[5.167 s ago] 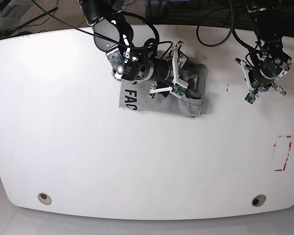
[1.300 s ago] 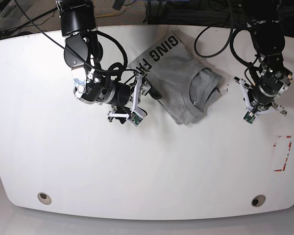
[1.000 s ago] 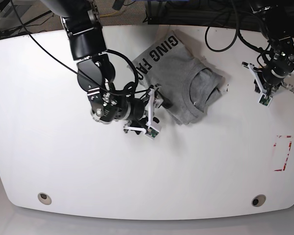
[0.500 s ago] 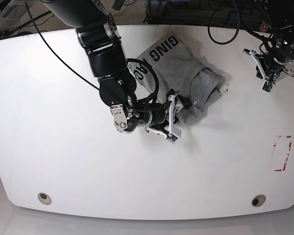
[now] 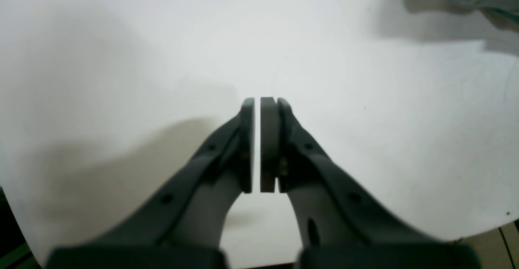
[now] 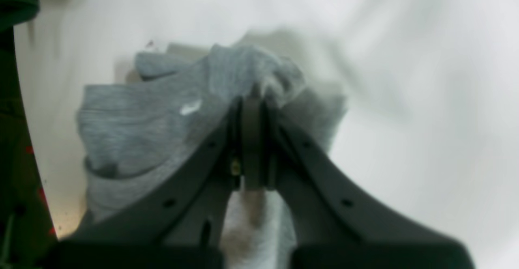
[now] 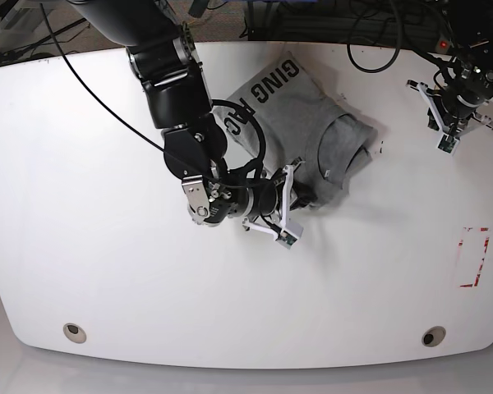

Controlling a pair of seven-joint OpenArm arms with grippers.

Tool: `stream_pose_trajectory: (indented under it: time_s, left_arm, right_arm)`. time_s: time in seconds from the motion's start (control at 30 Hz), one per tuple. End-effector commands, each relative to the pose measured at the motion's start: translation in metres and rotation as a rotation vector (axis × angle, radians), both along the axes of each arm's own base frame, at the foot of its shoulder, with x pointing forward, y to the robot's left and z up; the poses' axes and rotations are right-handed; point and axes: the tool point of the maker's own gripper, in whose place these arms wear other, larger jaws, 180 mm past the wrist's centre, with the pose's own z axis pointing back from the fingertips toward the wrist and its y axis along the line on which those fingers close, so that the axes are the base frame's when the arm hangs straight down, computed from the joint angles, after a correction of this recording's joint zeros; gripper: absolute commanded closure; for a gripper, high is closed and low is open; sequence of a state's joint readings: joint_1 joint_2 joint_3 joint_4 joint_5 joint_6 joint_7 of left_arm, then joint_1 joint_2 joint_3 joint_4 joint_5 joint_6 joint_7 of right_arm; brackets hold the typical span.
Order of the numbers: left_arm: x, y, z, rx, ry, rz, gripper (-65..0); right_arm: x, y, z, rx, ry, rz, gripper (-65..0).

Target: Fold the T-shirt properly

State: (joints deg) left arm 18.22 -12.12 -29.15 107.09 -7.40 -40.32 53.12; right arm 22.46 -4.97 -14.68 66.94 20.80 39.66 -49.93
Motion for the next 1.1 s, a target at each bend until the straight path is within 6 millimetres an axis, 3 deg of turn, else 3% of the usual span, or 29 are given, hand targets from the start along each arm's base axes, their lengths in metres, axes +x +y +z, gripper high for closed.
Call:
stream_pose_trajectory:
  time_s: [0.0,0.23,0.37,0.57,0.67,0.8,0.9,0.97,1.07]
  left_arm:
    - [0.007,0.002,0.010,0.010,-0.035,-0.006,-0.6]
    - [0.008,-0.006,0.006,-0.005,-0.032,-0.014,-0.6]
    - [0.008,-0.016,0.003,-0.015,-0.023,-0.040,-0.6]
    - [0.008,-0.029,-0.002,-0.028,-0.010,-0.077,-0.6]
    - [0.010,-0.034,-0.003,-0.033,-0.008,-0.092,-0.6]
    - [0.012,-0.046,-0.004,-0.041,-0.007,-0.129,-0.6]
    - [0.012,-0.056,-0.006,-0.050,-0.001,-0.156,-0.8]
    - [0.016,-0.063,-0.005,-0.057,-0.005,-0.178,-0.8]
    - [0.029,-0.081,-0.001,-0.070,-0.028,-0.230,-0.8]
  right_arm:
    - [0.012,0.005,0.037,0.064,-0.107,-0.002,0.0]
    - [0.011,-0.011,0.062,0.067,-0.218,-0.014,0.0]
    - [0.028,-0.038,0.068,0.078,-0.227,-0.107,0.0]
    - [0.049,-0.062,0.052,0.078,-0.160,-0.194,-0.5]
    - [0.053,-0.060,0.042,0.101,-0.126,-0.208,-5.7]
    - [0.060,-0.070,0.034,0.110,-0.132,-0.239,-24.3]
    - [0.060,-0.073,0.040,0.118,-0.146,-0.242,-37.4]
    - [0.057,-0.087,0.040,0.085,-0.153,-0.241,-41.4]
    - [0.044,-0.096,0.042,0.061,-0.153,-0.226,-40.4]
